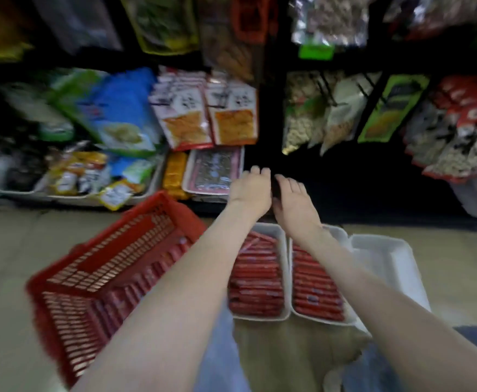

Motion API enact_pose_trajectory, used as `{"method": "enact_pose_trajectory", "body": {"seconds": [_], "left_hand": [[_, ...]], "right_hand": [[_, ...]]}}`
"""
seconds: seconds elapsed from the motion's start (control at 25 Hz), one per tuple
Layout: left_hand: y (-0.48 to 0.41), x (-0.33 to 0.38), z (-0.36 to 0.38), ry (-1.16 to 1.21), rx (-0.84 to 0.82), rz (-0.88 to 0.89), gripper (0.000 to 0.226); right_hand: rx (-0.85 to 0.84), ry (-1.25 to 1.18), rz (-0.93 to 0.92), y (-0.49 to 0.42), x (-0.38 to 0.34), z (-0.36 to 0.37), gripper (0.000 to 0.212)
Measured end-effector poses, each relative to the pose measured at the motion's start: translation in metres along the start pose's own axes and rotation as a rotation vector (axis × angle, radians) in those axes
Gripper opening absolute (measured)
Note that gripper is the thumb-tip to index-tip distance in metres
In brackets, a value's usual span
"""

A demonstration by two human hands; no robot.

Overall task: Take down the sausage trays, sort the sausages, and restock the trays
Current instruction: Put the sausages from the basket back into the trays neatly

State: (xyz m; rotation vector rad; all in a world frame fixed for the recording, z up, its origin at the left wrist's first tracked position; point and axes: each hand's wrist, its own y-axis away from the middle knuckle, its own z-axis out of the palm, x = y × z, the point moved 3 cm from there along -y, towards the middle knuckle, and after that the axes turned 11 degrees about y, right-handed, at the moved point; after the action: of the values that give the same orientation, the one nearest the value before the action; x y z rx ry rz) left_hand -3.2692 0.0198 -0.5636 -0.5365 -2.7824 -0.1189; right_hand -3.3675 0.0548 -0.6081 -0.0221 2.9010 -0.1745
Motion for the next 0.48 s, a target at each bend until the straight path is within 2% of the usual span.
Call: {"method": "enact_pose_trajectory", "body": {"seconds": [0.12,0.2,0.36,0.48], "left_hand": [[0.052,-0.076,-0.07,0.028,0.164,-0.097,0.036],[0.098,-0.135,-0.081,0.062,0.235,-0.19,0.038],[0.197,-0.258,-0.023,0.117,0.184,-0.528,0.045],[0.239,-0.307,0.041,0.222,0.054,-0.738,0.051]], "right_hand": [[-0.022,-0.018,-0.145,-0.016,-0.096,-0.018,0.053],[-0.083,-0.023,-0.251,-0.021,-0.157,-0.01,0.053],[-0.261,-0.015,-0.517,-0.013,-0.267,0.063,0.054],[-0.48,0.074,-0.699,-0.004,-0.297,0.127,0.059]]}}
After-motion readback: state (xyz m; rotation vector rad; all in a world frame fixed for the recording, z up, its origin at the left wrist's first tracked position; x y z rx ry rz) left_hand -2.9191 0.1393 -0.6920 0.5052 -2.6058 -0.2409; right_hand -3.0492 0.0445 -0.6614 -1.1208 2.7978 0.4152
